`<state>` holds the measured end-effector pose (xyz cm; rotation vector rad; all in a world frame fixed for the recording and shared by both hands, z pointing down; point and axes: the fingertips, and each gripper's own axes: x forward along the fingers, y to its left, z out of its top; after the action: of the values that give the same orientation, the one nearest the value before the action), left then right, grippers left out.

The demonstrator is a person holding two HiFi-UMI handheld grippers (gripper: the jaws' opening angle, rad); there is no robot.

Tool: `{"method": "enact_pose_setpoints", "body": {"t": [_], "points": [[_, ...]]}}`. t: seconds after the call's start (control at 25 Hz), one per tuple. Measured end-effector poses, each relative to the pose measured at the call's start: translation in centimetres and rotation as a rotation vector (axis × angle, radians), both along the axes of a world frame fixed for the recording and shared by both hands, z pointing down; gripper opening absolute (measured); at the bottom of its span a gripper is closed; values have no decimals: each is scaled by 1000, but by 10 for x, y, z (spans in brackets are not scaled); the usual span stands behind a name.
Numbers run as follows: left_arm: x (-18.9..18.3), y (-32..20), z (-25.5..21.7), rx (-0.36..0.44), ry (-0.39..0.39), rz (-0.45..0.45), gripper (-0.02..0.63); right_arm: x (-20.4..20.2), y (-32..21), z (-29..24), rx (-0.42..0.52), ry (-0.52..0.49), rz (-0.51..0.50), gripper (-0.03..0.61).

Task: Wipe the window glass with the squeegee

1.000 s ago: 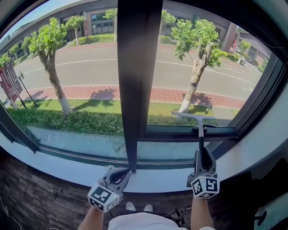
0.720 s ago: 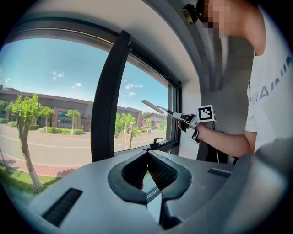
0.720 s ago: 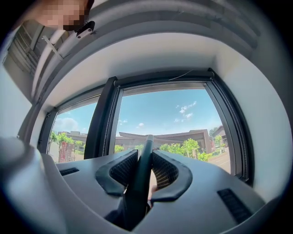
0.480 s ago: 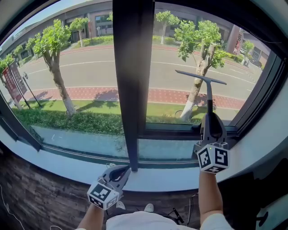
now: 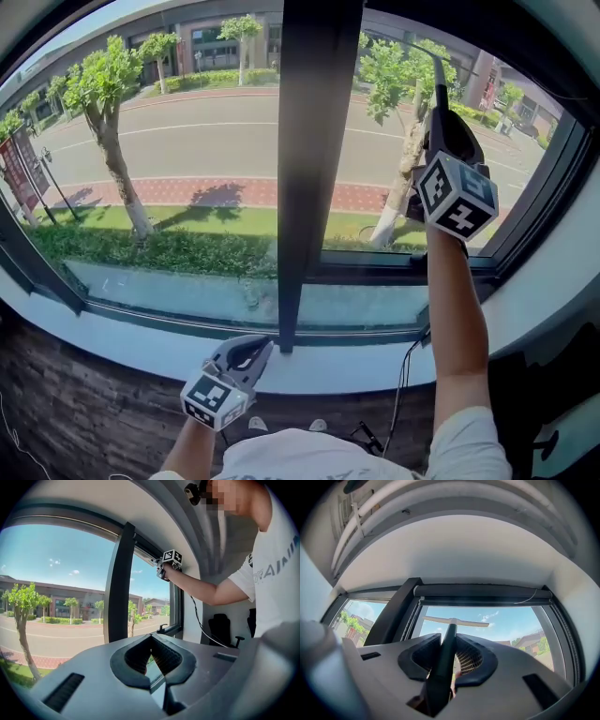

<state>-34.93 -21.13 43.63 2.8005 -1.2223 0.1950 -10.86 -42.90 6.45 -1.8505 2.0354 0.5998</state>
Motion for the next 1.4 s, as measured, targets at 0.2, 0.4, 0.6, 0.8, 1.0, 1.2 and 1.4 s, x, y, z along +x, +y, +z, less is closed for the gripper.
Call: {"method": "enact_pose_setpoints", "body": {"t": [0.2, 0.4, 0.6, 0.8, 1.0, 1.2, 1.4], "points": [[-11, 4, 1, 5, 9, 24, 17, -17, -1, -28, 35, -12, 27, 100], [-14, 1, -4, 14, 18, 35, 17, -16, -9, -38, 39, -5, 28, 100], [-2, 1, 1, 9, 13, 74, 17, -13, -23, -9, 22, 56, 45, 100], [7, 7, -3, 27, -5, 120, 17, -13, -18, 28, -17, 79, 50, 100], [6, 2, -8, 38, -13, 119, 17, -12, -16, 54, -46, 75, 48, 100], [3, 0, -14, 40, -19, 110, 17, -13, -13, 80, -83, 75, 42, 100], [2, -1, -14, 36, -16, 104, 17, -12, -10, 116, -133, 87, 38, 100]]}}
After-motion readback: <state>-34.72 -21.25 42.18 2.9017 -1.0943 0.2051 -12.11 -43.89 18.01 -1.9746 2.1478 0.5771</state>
